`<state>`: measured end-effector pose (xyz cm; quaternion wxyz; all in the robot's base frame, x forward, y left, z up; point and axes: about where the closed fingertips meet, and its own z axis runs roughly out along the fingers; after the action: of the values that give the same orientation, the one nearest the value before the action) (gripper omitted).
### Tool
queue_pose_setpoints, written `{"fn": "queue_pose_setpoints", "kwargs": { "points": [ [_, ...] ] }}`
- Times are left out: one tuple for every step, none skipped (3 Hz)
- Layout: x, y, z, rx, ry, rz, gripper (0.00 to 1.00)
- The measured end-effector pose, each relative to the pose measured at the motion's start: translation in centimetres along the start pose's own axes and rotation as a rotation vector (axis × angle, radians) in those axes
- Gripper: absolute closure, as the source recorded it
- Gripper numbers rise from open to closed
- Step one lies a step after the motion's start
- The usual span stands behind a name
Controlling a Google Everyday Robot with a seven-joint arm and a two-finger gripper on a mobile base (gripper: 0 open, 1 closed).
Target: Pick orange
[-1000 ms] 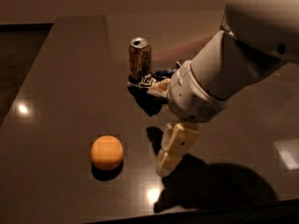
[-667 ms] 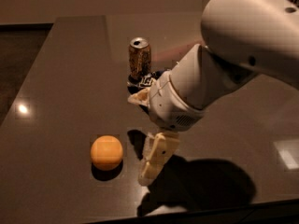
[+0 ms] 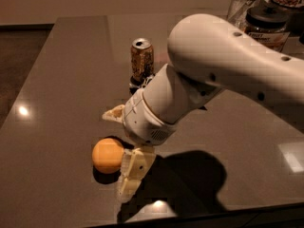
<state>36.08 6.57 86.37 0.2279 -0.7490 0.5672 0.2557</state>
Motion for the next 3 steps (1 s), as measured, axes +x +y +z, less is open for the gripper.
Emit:
{"fn": "queue_pose_setpoints", "kwargs": {
  "points": [
    [-0.33, 0.23, 1.56, -0.031, -0.013, -0.008, 0.0],
    [-0.55, 0.18, 2.27, -0.048, -0.02, -0.009, 0.16],
    [-0.29, -0.37, 2.11, -0.061, -0.027, 0.004, 0.39]
  ]
}}
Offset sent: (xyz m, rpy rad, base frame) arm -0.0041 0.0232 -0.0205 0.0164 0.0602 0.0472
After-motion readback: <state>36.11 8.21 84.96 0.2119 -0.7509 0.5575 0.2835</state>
